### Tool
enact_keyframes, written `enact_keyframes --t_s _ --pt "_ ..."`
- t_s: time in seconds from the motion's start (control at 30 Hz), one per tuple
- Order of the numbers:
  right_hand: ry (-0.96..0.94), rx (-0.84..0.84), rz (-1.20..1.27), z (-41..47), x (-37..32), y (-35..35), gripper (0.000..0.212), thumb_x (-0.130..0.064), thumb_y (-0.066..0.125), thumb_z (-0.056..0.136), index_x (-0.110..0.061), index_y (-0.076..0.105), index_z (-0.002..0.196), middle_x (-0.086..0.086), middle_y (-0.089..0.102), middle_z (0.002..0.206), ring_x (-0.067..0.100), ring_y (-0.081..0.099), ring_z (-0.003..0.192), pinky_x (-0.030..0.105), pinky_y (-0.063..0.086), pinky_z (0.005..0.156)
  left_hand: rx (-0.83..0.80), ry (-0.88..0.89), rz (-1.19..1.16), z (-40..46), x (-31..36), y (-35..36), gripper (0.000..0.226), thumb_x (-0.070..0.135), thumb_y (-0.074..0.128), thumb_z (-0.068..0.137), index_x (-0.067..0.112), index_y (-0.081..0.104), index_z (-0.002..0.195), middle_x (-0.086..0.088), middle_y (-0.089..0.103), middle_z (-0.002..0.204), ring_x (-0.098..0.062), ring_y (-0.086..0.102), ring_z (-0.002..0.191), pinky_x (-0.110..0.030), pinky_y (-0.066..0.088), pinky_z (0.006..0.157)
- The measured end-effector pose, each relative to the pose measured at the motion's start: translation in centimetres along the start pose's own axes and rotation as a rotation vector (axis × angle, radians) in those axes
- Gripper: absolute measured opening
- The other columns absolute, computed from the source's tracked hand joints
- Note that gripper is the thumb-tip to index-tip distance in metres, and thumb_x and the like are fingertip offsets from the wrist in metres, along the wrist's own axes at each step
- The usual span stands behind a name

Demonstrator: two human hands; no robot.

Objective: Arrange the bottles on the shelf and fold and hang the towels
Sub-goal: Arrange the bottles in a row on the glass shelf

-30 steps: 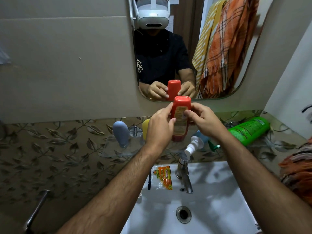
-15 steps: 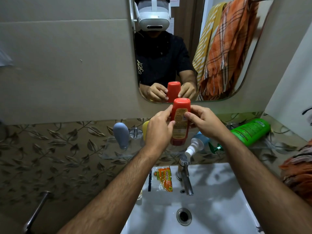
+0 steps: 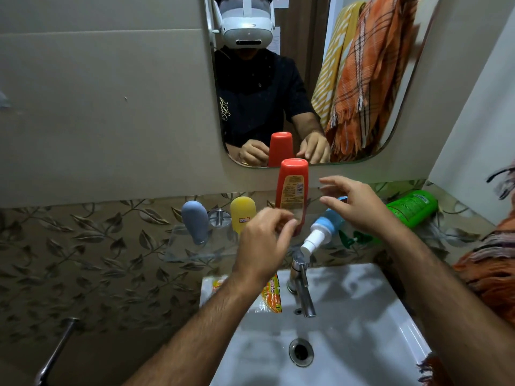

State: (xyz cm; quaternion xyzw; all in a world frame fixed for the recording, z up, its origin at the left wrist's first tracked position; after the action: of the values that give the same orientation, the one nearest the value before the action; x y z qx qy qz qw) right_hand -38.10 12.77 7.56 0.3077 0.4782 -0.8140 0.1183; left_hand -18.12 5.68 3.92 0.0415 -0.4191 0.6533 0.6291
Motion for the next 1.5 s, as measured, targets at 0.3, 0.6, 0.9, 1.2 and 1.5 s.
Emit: enact_keyframes --t_s 0.3,0.6,0.9,1.2,1.5 --pt "-0.019 -0.148 -0.393 -1.8 1.3 0.6 0.038 -0.010 0.064 0.086 -0.016 0.064 0.124 0.003 0.066 0.125 0.022 0.057 0.117 0.033 0.044 0.098 -0.338 -0.174 0.177 -2.8 -0.6 3.5 0.054 0.054 0.071 0.078 0.026 0.059 0.123 0.008 0.066 0.110 -0.011 0.059 0.093 -0.027 0.049 0.076" --pt "-0.039 -0.172 -0.343 -2.5 1.0 0.7 0.043 -0.006 0.064 0.077 -0.014 0.066 0.119 0.002 0.068 0.120 0.023 0.059 0.112 0.035 0.047 0.092 -0.226 -0.186 0.130 -2.2 0.4 4.1 0.033 0.040 0.068 0.084 0.028 0.067 0.116 0.009 0.071 0.101 -0.008 0.060 0.081 -0.026 0.049 0.069" --pt "-0.139 -0.076 -0.223 -2.1 1.4 0.1 0.050 -0.016 0.080 0.075 -0.019 0.063 0.122 -0.001 0.068 0.117 0.018 0.062 0.106 0.036 0.050 0.091 -0.031 -0.156 -0.119 0.4 2.9 2.8 0.036 0.044 0.067 0.086 0.022 0.070 0.115 0.008 0.070 0.102 -0.001 0.062 0.086 -0.019 0.053 0.074" --pt "-0.021 0.006 0.201 -1.2 2.7 -2.2 0.043 -0.007 0.075 0.083 -0.036 0.059 0.110 -0.011 0.069 0.112 0.006 0.065 0.107 0.037 0.051 0.100 -0.206 -0.239 -0.257 0.6 3.5 4.2 0.040 0.020 0.058 0.094 0.016 0.057 0.134 0.001 0.062 0.131 -0.006 0.056 0.119 -0.028 0.047 0.103" --pt "0.058 -0.037 0.466 -0.7 3.6 -2.3 0.035 -0.011 0.068 0.090 -0.027 0.060 0.119 -0.002 0.069 0.119 0.016 0.064 0.112 0.036 0.056 0.089 -0.339 -0.265 -0.211 1.0 4.2 6.7 0.056 0.016 0.055 0.096 0.018 0.036 0.148 0.003 0.040 0.152 -0.010 0.035 0.140 -0.023 0.030 0.109"
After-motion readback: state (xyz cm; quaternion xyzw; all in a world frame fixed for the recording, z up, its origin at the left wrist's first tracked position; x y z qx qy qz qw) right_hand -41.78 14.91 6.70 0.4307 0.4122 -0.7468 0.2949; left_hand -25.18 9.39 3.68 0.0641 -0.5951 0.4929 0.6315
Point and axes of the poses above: each hand's wrist, its own z-axis towards the middle knuckle, its own y-axis out of the palm, x = y × z, the point moved 2 cm from there along z, towards the middle knuckle
